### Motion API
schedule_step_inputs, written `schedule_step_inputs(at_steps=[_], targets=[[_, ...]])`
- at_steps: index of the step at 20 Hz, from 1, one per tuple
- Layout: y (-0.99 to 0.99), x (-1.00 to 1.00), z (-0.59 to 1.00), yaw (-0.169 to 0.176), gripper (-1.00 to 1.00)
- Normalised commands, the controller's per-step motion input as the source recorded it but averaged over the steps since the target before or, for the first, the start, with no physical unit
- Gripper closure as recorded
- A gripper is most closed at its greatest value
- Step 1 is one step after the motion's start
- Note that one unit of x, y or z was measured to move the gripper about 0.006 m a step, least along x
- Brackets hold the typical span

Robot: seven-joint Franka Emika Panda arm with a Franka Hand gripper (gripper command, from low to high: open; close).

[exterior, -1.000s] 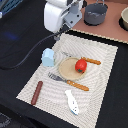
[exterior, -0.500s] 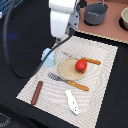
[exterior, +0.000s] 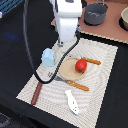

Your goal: Interact with the objects in diverse but meaningful ways.

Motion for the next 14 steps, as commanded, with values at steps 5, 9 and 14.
schedule_step_inputs(at_steps=[5, 9, 14], targets=[[-0.40, -0.53, -0.33, -0.023, -1.00], [-0.14, -0.54, -0.27, -0.053, -1.00], [0.00, -0.47, -0.12, -0.074, -1.00]])
